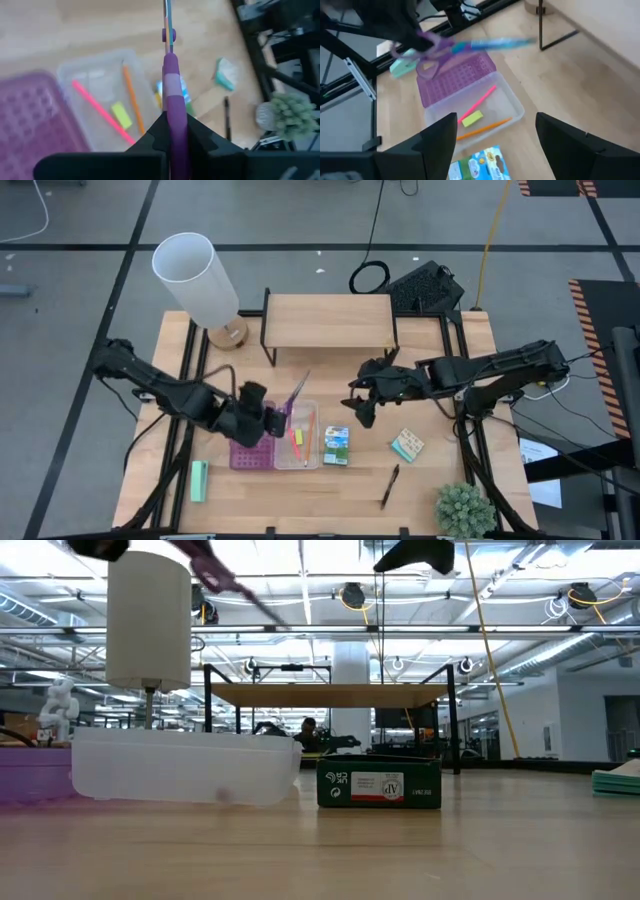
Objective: Pack school essentials
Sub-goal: Put the violet scissors into the violet supply box
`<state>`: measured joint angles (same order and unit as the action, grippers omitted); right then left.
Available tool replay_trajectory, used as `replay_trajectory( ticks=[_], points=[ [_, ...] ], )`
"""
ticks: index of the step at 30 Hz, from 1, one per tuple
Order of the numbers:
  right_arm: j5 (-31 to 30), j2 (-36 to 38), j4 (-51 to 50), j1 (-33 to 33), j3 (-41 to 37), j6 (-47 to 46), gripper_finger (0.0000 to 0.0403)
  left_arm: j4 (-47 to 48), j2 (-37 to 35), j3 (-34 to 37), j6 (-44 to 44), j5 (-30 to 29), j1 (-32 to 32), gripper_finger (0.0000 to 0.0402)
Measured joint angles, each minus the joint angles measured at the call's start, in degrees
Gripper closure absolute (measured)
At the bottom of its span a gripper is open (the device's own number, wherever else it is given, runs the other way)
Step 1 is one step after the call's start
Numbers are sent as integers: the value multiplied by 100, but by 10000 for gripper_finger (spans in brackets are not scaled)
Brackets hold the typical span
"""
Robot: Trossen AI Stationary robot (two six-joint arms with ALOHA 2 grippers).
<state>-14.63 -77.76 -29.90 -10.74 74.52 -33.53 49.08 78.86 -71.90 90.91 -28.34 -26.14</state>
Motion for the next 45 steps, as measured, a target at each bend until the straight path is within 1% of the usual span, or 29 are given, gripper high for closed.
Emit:
replay_trajectory(
  ticks=[4, 7, 12, 19, 23, 27, 33, 35, 38, 41, 45],
  points=[
    [-5, 178, -30, 27, 0, 291, 144, -16, 189, 131, 687, -39, -328, 377],
    [-13, 306, -35, 31, 0, 481, 149, -229, 371, 197, 989, 25, -470, 376],
    [-20, 368, -46, 31, -2, 758, 151, -593, 709, 252, 1397, 291, -545, 378],
    [-21, 379, -54, 71, -1, 882, 152, -807, 1251, 261, 1870, 705, -524, 379],
    [-15, 388, -57, 98, -2, 919, 152, -883, 1389, 261, 1879, 896, -436, 379],
    [-11, 390, -127, 96, -2, 910, 152, -874, 1387, 261, 1767, 905, -267, 379],
    [-9, 438, -169, 96, -2, 878, 152, -878, 1394, 261, 1357, 903, 47, 379],
    [-9, 486, -164, 96, -2, 831, 152, -1038, 1476, 321, 1232, 908, 159, 379],
    [-10, 564, -123, 96, -2, 469, 152, -1405, 1520, 596, 1056, 966, 259, 379],
    [6, 668, -102, 92, -2, 28, 152, -2179, 1570, 801, 1001, 987, 318, 376],
    [379, 892, -73, 92, -2, -371, 152, -2208, 1568, 857, 864, 795, 317, 363]
  ],
)
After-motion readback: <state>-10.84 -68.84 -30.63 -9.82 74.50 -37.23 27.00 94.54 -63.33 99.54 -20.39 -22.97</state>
